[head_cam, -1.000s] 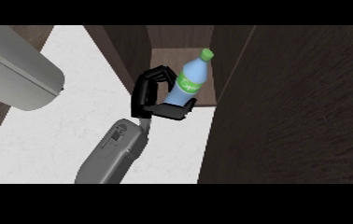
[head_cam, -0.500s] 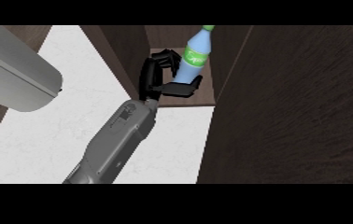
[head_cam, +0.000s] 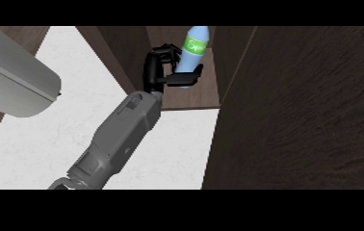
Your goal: Pick up the bottled water, place it into the cabinet and close the cabinet
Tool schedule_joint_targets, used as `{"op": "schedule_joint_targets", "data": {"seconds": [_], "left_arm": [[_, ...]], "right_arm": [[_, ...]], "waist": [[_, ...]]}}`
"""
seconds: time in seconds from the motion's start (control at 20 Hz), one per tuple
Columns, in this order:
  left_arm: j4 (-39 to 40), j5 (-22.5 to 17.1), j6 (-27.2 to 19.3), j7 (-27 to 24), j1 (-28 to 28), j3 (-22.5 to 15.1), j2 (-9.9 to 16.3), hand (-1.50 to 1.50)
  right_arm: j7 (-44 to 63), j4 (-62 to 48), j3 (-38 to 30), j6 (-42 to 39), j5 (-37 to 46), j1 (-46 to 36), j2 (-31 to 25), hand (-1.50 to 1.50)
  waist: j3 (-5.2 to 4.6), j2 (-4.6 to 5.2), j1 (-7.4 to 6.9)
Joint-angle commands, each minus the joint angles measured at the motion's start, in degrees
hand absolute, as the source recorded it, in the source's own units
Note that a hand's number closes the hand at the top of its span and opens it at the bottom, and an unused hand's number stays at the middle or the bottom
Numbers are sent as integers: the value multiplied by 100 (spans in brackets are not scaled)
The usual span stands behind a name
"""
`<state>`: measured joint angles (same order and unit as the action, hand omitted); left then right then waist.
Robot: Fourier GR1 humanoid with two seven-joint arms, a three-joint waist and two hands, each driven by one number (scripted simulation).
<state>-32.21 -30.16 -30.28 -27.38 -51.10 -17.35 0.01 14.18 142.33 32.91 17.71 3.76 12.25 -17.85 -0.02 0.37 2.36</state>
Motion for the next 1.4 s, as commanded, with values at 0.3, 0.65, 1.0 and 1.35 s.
{"op": "schedule_joint_targets", "data": {"seconds": [0.3,0.65,1.0,1.35], "left_arm": [[1510,-5,-482,-669,-734,246,-1,150],[2271,247,-534,-1055,-1064,382,0,150],[2505,185,-230,-952,-1362,531,86,-150],[2564,23,158,-1100,-1369,802,117,-150]], "right_arm": [[-523,377,-58,-233,-230,565,-263,-150],[-553,364,-34,-230,-262,498,-273,-150],[-401,474,-30,-181,-225,374,-199,-150],[-670,358,-205,-334,-368,403,-309,-150]], "waist": [[4,48,163],[0,91,198],[-9,107,202],[-6,133,238]]}}
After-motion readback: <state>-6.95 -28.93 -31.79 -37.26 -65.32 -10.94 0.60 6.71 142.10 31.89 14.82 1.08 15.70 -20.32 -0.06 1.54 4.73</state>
